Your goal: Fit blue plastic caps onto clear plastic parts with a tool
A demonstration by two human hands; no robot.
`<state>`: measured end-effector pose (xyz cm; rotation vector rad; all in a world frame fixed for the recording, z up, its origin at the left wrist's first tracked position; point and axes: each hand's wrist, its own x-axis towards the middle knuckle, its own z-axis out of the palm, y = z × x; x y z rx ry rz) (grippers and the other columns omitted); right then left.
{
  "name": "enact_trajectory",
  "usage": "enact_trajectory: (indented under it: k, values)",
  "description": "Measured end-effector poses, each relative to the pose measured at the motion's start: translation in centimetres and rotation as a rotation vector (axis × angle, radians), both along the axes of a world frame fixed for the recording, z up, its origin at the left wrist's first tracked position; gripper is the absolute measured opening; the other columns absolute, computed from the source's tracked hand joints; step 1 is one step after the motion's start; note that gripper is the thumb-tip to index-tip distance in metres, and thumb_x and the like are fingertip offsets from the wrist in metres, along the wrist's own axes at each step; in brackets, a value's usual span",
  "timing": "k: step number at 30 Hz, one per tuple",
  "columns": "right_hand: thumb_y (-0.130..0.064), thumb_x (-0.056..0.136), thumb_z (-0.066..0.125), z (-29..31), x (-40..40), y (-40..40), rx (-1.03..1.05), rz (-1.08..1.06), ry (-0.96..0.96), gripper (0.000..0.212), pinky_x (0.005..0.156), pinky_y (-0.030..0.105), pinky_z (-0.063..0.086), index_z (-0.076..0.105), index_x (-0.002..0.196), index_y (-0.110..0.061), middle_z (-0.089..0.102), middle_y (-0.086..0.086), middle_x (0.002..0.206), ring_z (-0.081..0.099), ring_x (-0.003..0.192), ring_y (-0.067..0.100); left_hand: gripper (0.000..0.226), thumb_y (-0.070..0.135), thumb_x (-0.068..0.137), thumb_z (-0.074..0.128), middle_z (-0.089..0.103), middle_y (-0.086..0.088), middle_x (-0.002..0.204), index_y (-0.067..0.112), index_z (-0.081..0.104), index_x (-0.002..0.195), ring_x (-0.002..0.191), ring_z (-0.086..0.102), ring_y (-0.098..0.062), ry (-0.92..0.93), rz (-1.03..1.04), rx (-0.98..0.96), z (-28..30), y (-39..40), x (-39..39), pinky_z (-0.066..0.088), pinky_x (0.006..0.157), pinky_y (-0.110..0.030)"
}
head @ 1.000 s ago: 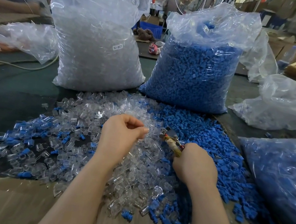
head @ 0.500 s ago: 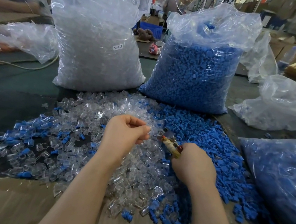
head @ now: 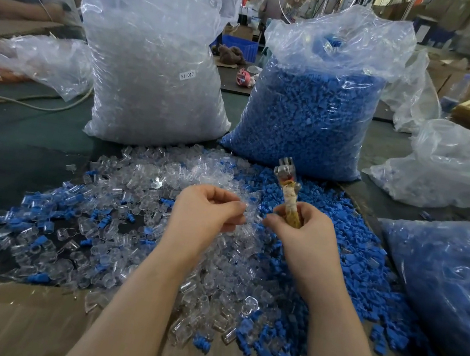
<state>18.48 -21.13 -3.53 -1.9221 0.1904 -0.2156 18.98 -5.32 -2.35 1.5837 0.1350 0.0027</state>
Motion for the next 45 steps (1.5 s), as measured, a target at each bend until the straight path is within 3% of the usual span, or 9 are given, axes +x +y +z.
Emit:
enact_trajectory:
  k: [7, 11, 18, 22, 26, 30, 35, 38, 45]
  values:
    - [-0.018, 0.084, 0.077, 0.5, -0.3, 0.4, 0.141, 0.016, -0.150, 0.009, 0.060, 0.010, 0.048, 0.070, 0.081, -0.023, 0.070, -0.011, 0.074, 0.063, 0.067, 0.003, 0.011, 0.004, 0.084, 0.075, 0.075, -0.010, 0.077, 0.004, 0.068, 0.092, 0.070, 0.074, -0.015, -0.007, 0.015, -0.041, 0.2, -0.4, -0.2, 0.059, 0.063, -0.021]
    - [-0.013, 0.087, 0.072, 0.5, -0.5, 0.6, 0.139, 0.083, -0.158, 0.013, 0.063, 0.015, 0.049, 0.072, 0.083, -0.025, 0.070, -0.005, 0.078, 0.062, 0.072, 0.014, 0.011, 0.000, 0.084, 0.074, 0.075, -0.009, 0.077, 0.006, 0.069, 0.092, 0.071, 0.074, -0.014, -0.018, 0.037, -0.051, 0.4, -0.4, -0.3, 0.057, 0.063, -0.018]
    - [-0.013, 0.085, 0.075, 0.2, -0.5, 1.5, 0.056, 0.081, -0.200, 0.020, 0.067, 0.020, 0.053, 0.068, 0.083, -0.031, 0.070, -0.014, 0.079, 0.065, 0.071, 0.007, 0.009, 0.004, 0.080, 0.078, 0.075, -0.004, 0.070, 0.008, 0.072, 0.085, 0.069, 0.074, -0.015, -0.039, 0.057, -0.028, 0.5, -0.5, -0.5, 0.056, 0.061, -0.019]
    - [-0.013, 0.084, 0.076, 0.0, -0.4, 1.5, 0.016, 0.065, -0.219, 0.016, 0.061, 0.013, 0.049, 0.070, 0.089, -0.027, 0.070, -0.013, 0.077, 0.064, 0.069, 0.000, 0.009, 0.005, 0.080, 0.079, 0.075, -0.004, 0.069, 0.011, 0.073, 0.081, 0.069, 0.074, -0.014, -0.044, 0.071, 0.012, 0.6, -0.6, -0.5, 0.057, 0.061, -0.020]
    - [-0.016, 0.088, 0.070, -0.3, -0.4, 1.7, -0.049, 0.044, -0.233, 0.012, 0.058, 0.020, 0.043, 0.072, 0.098, -0.024, 0.069, -0.008, 0.078, 0.058, 0.063, 0.003, 0.013, 0.005, 0.078, 0.080, 0.074, -0.001, 0.067, 0.016, 0.073, 0.076, 0.068, 0.074, -0.014, -0.072, 0.099, 0.082, 0.6, -0.9, -0.5, 0.058, 0.064, -0.024]
    - [-0.015, 0.085, 0.069, -0.4, -0.4, 2.0, -0.082, -0.020, -0.261, 0.013, 0.055, 0.021, 0.040, 0.066, 0.089, -0.027, 0.065, -0.011, 0.072, 0.055, 0.061, 0.004, 0.016, 0.007, 0.077, 0.081, 0.074, 0.001, 0.067, 0.021, 0.074, 0.074, 0.070, 0.074, -0.015, -0.114, 0.098, 0.136, 0.6, -1.0, -0.5, 0.061, 0.070, -0.032]
    - [-0.019, 0.081, 0.073, -0.2, -0.4, 2.4, -0.129, -0.064, -0.268, 0.023, 0.055, 0.021, 0.039, 0.055, 0.080, -0.032, 0.062, -0.027, 0.080, 0.057, 0.066, 0.000, 0.018, 0.009, 0.076, 0.082, 0.073, 0.005, 0.065, 0.025, 0.074, 0.071, 0.066, 0.072, -0.008, -0.167, 0.087, 0.193, 0.6, -1.1, -0.6, 0.059, 0.066, -0.025]
    - [-0.021, 0.081, 0.074, -0.2, -0.3, 2.4, -0.141, -0.072, -0.264, 0.023, 0.057, 0.025, 0.040, 0.054, 0.079, -0.033, 0.062, -0.028, 0.081, 0.057, 0.068, 0.000, 0.020, 0.009, 0.076, 0.082, 0.073, 0.008, 0.066, 0.026, 0.074, 0.071, 0.066, 0.071, -0.006, -0.200, 0.082, 0.234, 0.6, -1.0, -0.6, 0.057, 0.065, -0.023]
    - [-0.019, 0.083, 0.072, 0.0, -0.4, 2.2, -0.126, -0.011, -0.236, 0.016, 0.070, 0.039, 0.055, 0.062, 0.092, -0.028, 0.067, -0.013, 0.078, 0.063, 0.073, 0.007, 0.020, 0.007, 0.076, 0.080, 0.073, 0.009, 0.068, 0.026, 0.074, 0.072, 0.068, 0.071, -0.007, -0.225, 0.074, 0.255, 0.3, -0.7, -0.4, 0.061, 0.070, -0.030]
